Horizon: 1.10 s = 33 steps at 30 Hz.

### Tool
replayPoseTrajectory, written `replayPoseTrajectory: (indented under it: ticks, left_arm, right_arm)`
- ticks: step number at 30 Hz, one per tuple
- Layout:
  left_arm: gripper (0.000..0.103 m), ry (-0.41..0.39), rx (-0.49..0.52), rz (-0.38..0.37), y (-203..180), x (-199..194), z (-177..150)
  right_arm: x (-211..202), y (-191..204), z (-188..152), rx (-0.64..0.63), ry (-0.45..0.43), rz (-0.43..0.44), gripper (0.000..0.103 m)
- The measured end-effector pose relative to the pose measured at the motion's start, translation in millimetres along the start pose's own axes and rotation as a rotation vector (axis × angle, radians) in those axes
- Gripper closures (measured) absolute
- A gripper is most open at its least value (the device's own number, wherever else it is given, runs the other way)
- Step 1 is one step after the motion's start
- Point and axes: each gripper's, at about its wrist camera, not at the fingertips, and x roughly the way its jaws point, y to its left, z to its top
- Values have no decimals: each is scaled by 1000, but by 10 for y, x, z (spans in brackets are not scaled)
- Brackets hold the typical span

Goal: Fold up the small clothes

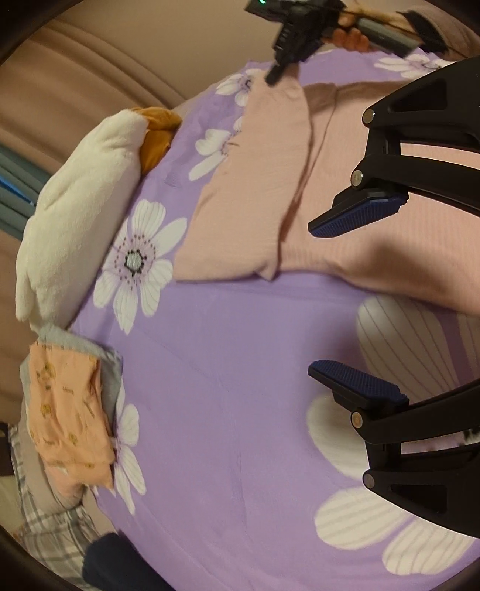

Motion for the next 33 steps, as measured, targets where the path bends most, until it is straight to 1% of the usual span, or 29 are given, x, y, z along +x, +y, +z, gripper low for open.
replayPoseTrajectory:
  ticks: [1,2,3,4,5,6,7,8,9,10,11,12,13,14,16,17,18,19,21,22,23,25,27,29,30,33]
  left_arm:
    - [35,6,5,-8,-45,49,31]
    - [35,12,11,-14,-82,97,60]
    - [35,22,20,-22,-150,164,107]
    - [35,28,28,-27,-207,218,147]
    - [35,29,37,-32,-254,246,173]
    - [35,28,61,-40,-340,296,226]
    - [35,23,81,-41,-412,338,265]
    - [35,19,94,-43,-451,369,282]
    - [35,17,115,-55,-520,424,319]
    - [35,18,133,-61,-569,478,336]
    - [35,20,142,-58,-590,521,338]
    - [35,27,155,-57,-628,598,346]
    - [37,32,163,-56,-645,659,336]
    - [37,37,165,-52,-645,696,317]
    - [37,59,176,-45,-653,803,280]
    - [37,77,179,-28,-642,861,253]
    - [37,99,181,-20,-625,913,227]
    - [37,112,179,-23,-604,934,208]
    - [37,106,179,-33,-595,866,193]
    - [37,107,171,-49,-577,781,184]
    - [37,105,163,-59,-564,725,184]
    - [35,99,136,-86,-454,542,129]
    - [32,112,97,-117,-319,419,38]
    - [31,132,47,-146,-165,338,-57]
    - [31,140,20,-157,-87,302,-111]
    - [31,168,-66,-224,148,208,-303]
  right_arm:
    - [38,-99,-28,26,19,8,93]
    - [110,-193,-57,45,58,-5,94]
    - [176,-259,-84,43,83,-55,93]
    - [212,-271,-121,25,88,-106,90]
    - [254,-285,-151,3,95,-159,83]
    - [271,-313,-172,-23,95,-223,82]
    - [244,-317,-172,-40,73,-252,82]
    - [207,-321,-167,-53,46,-255,82]
    - [155,-319,-171,-61,20,-234,82]
    - [98,-320,-162,-67,-2,-179,82]
    - [69,-304,-172,-77,-5,-116,82]
    - [71,-289,-198,-92,14,-53,82]
    - [106,-251,-237,-108,37,-29,82]
    - [147,-230,-283,-130,59,-25,82]
    - [281,-216,-369,-169,108,-57,83]
    - [339,-253,-400,-174,127,-82,88]
    - [358,-292,-422,-171,135,-95,88]
    - [361,-338,-432,-159,133,-85,88]
    - [290,-402,-405,-112,130,-51,85]
    - [238,-413,-406,-99,128,-40,79]
    - [160,-426,-406,-88,123,-26,69]
    - [-29,-442,-445,-74,108,1,59]
    - [-220,-440,-541,-62,95,24,57]
    - [-382,-487,-640,-39,89,36,51]
    - [-451,-542,-698,-23,94,36,50]
    - [-661,-758,-909,28,103,12,50]
